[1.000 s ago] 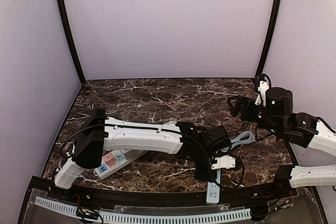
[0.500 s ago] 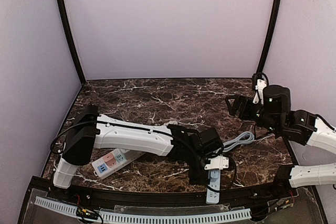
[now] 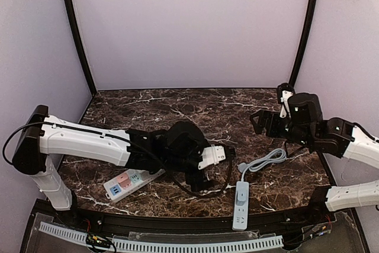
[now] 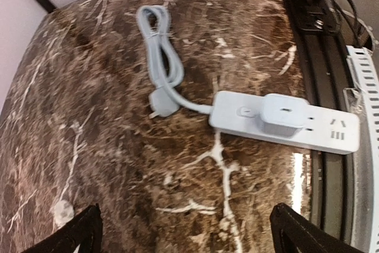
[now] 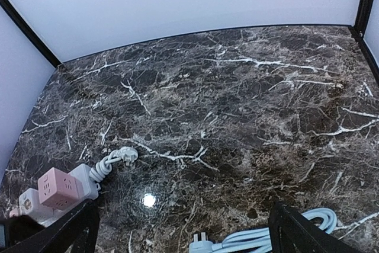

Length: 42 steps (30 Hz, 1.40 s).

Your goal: Insert the plug

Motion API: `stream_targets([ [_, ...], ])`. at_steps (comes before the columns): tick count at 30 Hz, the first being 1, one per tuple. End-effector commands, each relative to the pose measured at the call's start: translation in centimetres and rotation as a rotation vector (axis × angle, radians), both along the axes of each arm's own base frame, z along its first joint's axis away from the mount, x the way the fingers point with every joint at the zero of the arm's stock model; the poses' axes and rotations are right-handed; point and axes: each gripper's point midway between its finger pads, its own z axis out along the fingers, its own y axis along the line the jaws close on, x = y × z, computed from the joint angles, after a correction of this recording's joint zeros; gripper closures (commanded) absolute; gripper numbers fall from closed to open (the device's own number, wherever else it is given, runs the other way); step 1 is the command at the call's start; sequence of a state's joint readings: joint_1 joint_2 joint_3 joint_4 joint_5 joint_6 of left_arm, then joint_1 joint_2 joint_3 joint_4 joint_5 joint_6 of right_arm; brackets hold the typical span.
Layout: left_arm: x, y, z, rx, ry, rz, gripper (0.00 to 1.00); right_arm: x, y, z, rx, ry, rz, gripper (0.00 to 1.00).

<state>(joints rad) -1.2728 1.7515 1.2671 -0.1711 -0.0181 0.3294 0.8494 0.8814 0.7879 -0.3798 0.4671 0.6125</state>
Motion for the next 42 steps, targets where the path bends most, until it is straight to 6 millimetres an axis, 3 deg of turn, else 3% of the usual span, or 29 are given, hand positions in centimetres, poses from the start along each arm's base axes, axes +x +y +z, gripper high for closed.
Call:
stream_targets([
  [1, 4.6, 3.0, 1.6, -0.158, -0.010, 0.229, 0.01, -1.2, 1.6, -1.5, 0.007, 0.131, 0.089, 0.01],
  [2, 5.3, 3.6, 2.3, -0.186, -0.028, 0.266, 0.01, -1.7, 2.3, -2.1, 0.012, 0.165, 0.129, 0.01],
  [5, 6.7, 5.8, 1.7, -0.188, -0.038, 0.378, 0.01, -3.2, 4.1, -4.2, 0.004, 0.289, 0.236, 0.01],
  [11, 9.0, 10.3, 2.7, -0.215, -0.079, 0.597, 0.02, -7.6, 4.1, -10.5, -0.097, 0.630, 0.316, 0.01],
  [20, 10.0, 14.8, 4.5, -0.290, -0.111, 0.768, 0.02, -13.6, 3.6, -14.0, -0.104, 0.890, 0.367, 0.01],
  [25, 9.9, 16.9, 5.1, -0.332, -0.135, 0.815, 0.04, -14.9, 4.4, -15.6, -0.128, 0.969, 0.330, 0.01],
  [32, 9.7, 18.5, 4.8, -0.368, -0.144, 0.841, 0.04, -15.8, 5.3, -17.8, -0.175, 1.078, 0.269, 0.01],
  [38, 9.9, 18.3, 4.2, -0.362, -0.149, 0.842, 0.04, -17.3, 7.1, -20.8, -0.217, 1.158, 0.302, 0.01],
  [42, 9.8, 18.3, 4.2, -0.364, -0.145, 0.837, 0.05, -17.5, 7.8, -21.6, -0.223, 1.167, 0.322, 0.02],
])
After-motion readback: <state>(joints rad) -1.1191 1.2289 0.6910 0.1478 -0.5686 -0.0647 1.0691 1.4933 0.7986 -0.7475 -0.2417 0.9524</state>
